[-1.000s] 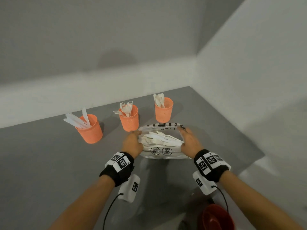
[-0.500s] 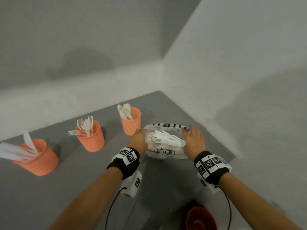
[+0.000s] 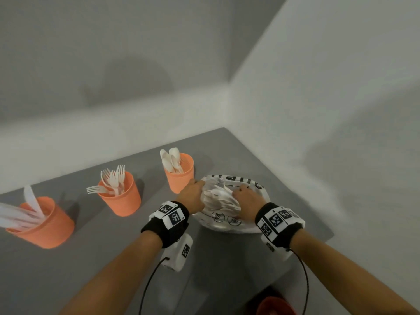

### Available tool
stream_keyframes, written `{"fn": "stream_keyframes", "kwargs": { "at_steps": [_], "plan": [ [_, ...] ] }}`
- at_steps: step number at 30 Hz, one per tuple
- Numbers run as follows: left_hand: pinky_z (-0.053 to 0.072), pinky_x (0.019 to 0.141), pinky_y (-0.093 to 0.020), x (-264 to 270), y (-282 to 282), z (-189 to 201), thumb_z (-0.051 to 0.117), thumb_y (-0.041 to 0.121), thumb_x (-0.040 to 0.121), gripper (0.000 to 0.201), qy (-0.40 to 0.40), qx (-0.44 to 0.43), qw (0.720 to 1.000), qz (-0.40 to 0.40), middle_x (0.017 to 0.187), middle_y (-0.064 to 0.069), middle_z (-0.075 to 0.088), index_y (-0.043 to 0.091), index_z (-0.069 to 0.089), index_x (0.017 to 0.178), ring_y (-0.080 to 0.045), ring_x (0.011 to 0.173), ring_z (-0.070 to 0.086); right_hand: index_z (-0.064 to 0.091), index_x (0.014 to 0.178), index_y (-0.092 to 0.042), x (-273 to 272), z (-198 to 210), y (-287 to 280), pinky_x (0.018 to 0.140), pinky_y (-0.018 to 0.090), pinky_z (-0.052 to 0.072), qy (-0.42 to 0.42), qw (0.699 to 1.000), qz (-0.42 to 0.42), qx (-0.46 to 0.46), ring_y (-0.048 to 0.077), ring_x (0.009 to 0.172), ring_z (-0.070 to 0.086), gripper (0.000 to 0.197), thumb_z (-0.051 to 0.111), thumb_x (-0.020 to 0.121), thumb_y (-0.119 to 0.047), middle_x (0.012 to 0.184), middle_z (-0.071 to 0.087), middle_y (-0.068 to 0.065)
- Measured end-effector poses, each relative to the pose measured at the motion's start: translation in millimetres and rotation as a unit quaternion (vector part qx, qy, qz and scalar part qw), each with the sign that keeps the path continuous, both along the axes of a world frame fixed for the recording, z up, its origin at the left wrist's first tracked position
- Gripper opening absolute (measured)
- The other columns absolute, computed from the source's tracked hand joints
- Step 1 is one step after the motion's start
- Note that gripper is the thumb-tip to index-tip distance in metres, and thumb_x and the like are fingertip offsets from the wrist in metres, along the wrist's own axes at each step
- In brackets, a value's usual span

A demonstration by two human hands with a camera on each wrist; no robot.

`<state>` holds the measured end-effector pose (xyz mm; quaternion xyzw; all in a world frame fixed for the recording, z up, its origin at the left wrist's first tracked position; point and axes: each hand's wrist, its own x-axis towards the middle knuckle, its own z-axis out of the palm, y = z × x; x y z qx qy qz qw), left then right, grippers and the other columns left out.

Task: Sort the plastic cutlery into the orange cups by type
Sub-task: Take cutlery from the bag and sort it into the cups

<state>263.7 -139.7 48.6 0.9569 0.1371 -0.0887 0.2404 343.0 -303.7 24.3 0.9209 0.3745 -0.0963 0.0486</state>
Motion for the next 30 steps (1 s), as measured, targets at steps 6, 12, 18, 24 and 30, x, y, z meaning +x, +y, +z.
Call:
{"fn": "stream_keyframes", "kwargs": {
  "at_steps": [6, 12, 18, 24, 30],
  "plan": [
    [0.040, 0.094, -0.032, 4, -1, 1, 0.057, 0.000, 0.079, 0.056, 0.001, 0.001, 1.000, -0.011, 0.130, -0.016, 0.041, 0.002, 0.039, 0.132, -0.031, 0.117, 0.046, 0.038, 0.130, -0.015, 4, -14, -1, 0.105, 0.041, 0.034, 0.048, 0.998, -0.009, 0.049, 0.026, 0.127, 0.041, 0.069, 0.071, 0.075, -0.041, 0.135, 0.041, 0.007],
    [0.039, 0.095, -0.031, 2, 2, 1, 0.060, 0.002, 0.079, 0.060, -0.002, 0.000, 1.000, -0.016, 0.131, -0.015, 0.041, 0.004, 0.038, 0.135, -0.028, 0.118, 0.045, 0.043, 0.128, -0.015, 4, -15, -3, 0.107, 0.038, 0.033, 0.084, 0.993, -0.023, 0.078, 0.023, 0.126, 0.042, 0.067, 0.067, 0.076, -0.048, 0.134, 0.046, 0.006],
    [0.037, 0.097, -0.029, -3, 0, 2, 0.059, 0.002, 0.080, 0.065, -0.010, -0.014, 1.000, -0.009, 0.134, -0.015, 0.040, 0.005, 0.034, 0.139, -0.028, 0.121, 0.044, 0.045, 0.125, -0.018, 0, -14, -2, 0.101, 0.037, 0.039, 0.113, 0.988, -0.032, 0.100, 0.021, 0.116, 0.051, 0.062, 0.071, 0.074, -0.041, 0.127, 0.055, 0.002],
    [0.037, 0.098, -0.030, -9, -1, 4, 0.059, 0.002, 0.081, 0.063, -0.007, -0.032, 0.999, 0.014, 0.133, -0.016, 0.040, 0.006, 0.035, 0.139, -0.029, 0.121, 0.044, 0.057, 0.109, -0.012, 4, -7, -3, 0.085, 0.030, 0.048, 0.145, 0.985, -0.038, 0.083, 0.022, 0.102, 0.060, 0.048, 0.072, 0.073, -0.039, 0.107, 0.064, 0.005],
    [0.047, 0.092, -0.038, -16, -4, 5, 0.059, 0.003, 0.082, 0.064, -0.004, -0.058, 0.998, 0.033, 0.130, -0.019, 0.044, 0.008, 0.034, 0.140, -0.033, 0.114, 0.050, 0.059, 0.114, -0.011, 9, -1, -5, 0.088, 0.031, 0.048, 0.173, 0.983, -0.006, 0.066, 0.024, 0.102, 0.060, 0.049, 0.070, 0.077, -0.040, 0.111, 0.066, 0.007]
  ]
}}
